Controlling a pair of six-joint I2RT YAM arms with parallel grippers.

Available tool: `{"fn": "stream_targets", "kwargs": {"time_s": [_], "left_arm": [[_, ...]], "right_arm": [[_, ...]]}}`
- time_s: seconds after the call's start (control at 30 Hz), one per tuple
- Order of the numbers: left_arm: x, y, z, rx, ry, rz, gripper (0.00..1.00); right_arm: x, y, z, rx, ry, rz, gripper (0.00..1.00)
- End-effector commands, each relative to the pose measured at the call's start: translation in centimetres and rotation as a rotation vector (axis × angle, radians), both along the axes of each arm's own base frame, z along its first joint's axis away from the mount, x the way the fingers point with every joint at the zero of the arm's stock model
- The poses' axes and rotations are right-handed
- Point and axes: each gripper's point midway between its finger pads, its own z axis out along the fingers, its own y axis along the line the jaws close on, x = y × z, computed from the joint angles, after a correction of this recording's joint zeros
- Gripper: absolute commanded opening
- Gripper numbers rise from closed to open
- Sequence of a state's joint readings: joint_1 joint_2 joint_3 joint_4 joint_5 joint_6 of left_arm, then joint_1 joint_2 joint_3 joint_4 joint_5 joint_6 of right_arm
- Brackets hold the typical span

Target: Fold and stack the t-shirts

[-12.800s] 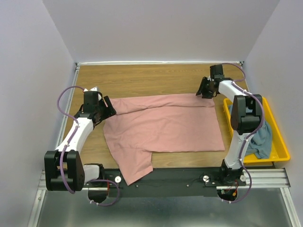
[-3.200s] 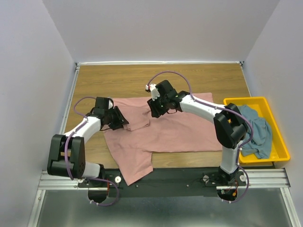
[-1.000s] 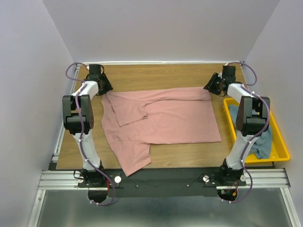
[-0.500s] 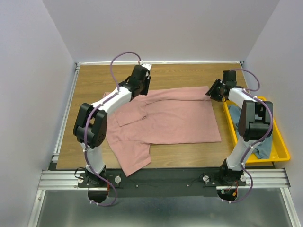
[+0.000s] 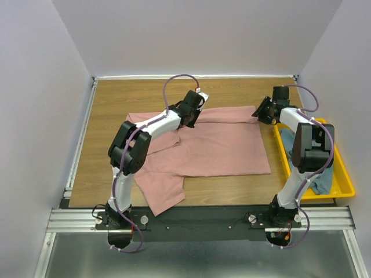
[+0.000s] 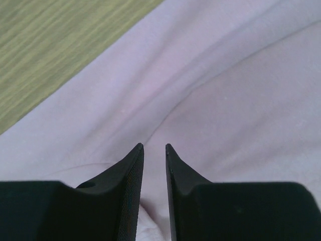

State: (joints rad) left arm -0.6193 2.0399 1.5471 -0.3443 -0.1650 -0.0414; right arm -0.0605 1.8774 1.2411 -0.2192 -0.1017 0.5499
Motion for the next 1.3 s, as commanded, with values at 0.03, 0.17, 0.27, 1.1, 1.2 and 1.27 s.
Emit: {"fn": "stream_targets", "kwargs": {"time_s": [0.03, 0.17, 0.27, 1.1, 1.2, 1.27], "left_arm": [[-0.3, -0.3, -1.4, 0.051, 0.025, -0.022, 0.31], [0.2, 0.2, -2.7, 0.095, 0.032, -0.004, 0.32], [0.8, 0.5, -3.2, 0.124, 0.025, 0.017, 0.32], [1.2, 0.3, -5.1, 0.139, 0.044, 0.02, 0.29], [1.3, 0.4, -5.2, 0.144, 0.047, 0.02, 0.19], [1.4, 0.3, -5.0, 0.143, 0.044, 0.019, 0.11]], "right_arm": [[-0.7, -0.6, -1.0, -0.009, 0.033, -0.026, 0.48], [-0.6, -0.5, -1.0, -0.012, 0.032, -0.018, 0.48], [-0.5, -0.5, -0.8, -0.011, 0.028, -0.01, 0.48], [-0.6, -0.3, -1.1, -0.003, 0.04, -0.005, 0.48], [-0.7, -0.3, -1.3, -0.001, 0.047, -0.008, 0.48], [-0.7, -0.3, -1.3, -0.001, 0.046, -0.006, 0.48]]}}
